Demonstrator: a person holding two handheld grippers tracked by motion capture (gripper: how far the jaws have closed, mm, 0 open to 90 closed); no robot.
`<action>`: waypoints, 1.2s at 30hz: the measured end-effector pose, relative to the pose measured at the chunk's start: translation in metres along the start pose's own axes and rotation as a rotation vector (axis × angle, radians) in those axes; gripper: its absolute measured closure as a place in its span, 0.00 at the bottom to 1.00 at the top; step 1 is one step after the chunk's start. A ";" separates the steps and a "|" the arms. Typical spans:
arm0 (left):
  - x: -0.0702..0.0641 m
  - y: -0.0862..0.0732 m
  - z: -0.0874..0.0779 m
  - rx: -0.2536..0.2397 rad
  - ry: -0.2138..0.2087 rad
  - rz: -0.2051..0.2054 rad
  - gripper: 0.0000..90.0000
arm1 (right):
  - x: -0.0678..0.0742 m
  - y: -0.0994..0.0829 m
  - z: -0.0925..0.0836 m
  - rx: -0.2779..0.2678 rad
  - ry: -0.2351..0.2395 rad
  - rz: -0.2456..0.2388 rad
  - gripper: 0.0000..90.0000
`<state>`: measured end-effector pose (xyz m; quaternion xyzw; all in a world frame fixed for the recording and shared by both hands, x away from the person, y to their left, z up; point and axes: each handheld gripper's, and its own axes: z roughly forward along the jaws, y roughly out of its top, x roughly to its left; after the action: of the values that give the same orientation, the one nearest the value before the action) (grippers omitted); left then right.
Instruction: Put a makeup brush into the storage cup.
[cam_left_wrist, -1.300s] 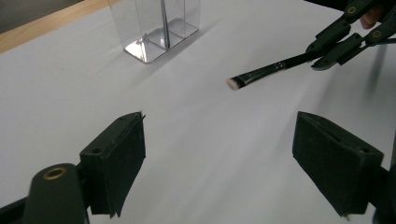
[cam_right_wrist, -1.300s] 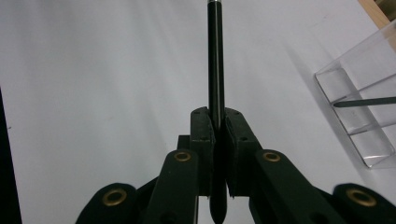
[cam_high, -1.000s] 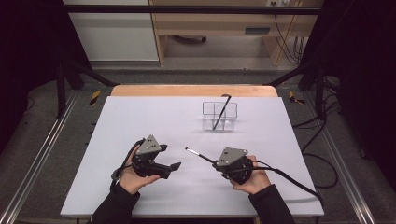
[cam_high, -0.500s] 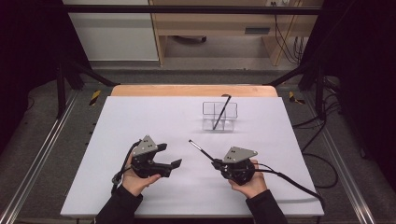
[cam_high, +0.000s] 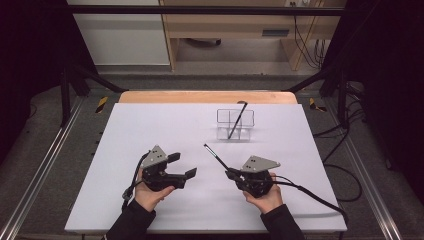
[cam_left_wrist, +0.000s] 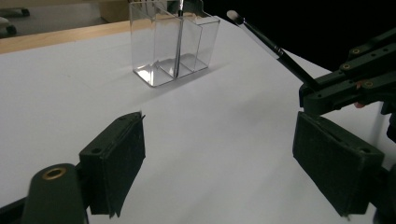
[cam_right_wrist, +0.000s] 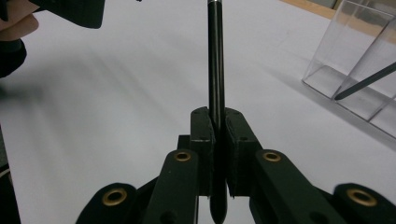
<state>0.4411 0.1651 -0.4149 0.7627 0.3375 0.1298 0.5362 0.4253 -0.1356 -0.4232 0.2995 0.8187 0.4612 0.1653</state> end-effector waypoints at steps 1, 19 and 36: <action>0.000 0.000 0.000 -0.002 -0.005 -0.005 0.18 | 0.000 0.000 0.000 -0.001 -0.001 0.002 0.93; -0.007 0.007 0.006 -0.054 -0.009 -0.038 0.18 | 0.002 0.000 0.000 -0.053 -0.009 0.032 0.93; -0.018 0.020 0.020 -0.127 -0.048 -0.091 0.19 | 0.002 0.002 -0.002 -0.096 -0.017 0.051 0.93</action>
<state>0.4469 0.1350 -0.4017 0.7140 0.3501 0.1080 0.5966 0.4236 -0.1344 -0.4203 0.3159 0.7862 0.5016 0.1746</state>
